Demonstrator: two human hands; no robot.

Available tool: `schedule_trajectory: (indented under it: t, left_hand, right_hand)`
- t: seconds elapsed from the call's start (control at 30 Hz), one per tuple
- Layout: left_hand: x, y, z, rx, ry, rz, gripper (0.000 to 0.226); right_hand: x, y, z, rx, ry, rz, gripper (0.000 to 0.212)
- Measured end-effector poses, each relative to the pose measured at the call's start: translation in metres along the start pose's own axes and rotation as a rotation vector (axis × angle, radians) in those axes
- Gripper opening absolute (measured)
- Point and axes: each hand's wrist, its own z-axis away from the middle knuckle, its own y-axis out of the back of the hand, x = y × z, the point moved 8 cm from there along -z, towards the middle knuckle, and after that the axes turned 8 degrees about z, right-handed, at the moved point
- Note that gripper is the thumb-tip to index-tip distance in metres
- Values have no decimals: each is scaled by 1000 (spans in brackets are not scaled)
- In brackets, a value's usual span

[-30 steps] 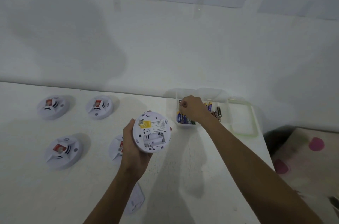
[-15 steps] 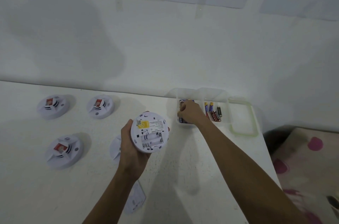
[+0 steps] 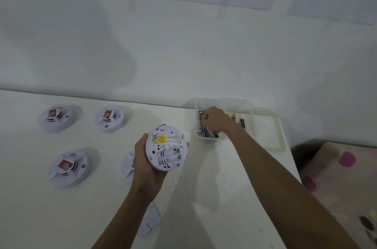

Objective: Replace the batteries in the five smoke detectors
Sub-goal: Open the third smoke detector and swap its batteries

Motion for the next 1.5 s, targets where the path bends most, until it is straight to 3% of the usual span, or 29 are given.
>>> schedule_trajectory:
  t: [0.2,0.4,0.63,0.73,0.83,0.97,1.17,1.5]
  left_hand:
    - [4,2,-2,6,-7,17,104]
    - [7,7,-2,23,-34,6,106]
    - [10,10,-2,46,-41,4,106]
    - [9,6,-1,15,-25,36,101]
    - [10,4,1,-9,-24,57,78]
    - [13,3,5,4,-33,86,67]
    - [26,-4,17,-35,-10,120,50]
    - [81,6,42,-127,-40,114,52]
  right_hand:
    - [7,-7,-6,-8,-75,234,35]
    - [12,-13,-10,34,-94,237,44]
    - [15,-14,-11,89,-143,217,41]
    - [13,-11,-10,99,-153,129,37]
    - [10,-4,-5,133,-140,18,30]
    - [6,11,13,198,-74,-170,8]
    - [-11,30,53,368,13,-382,17]
    - [-121,26,156,547,259,-679,15]
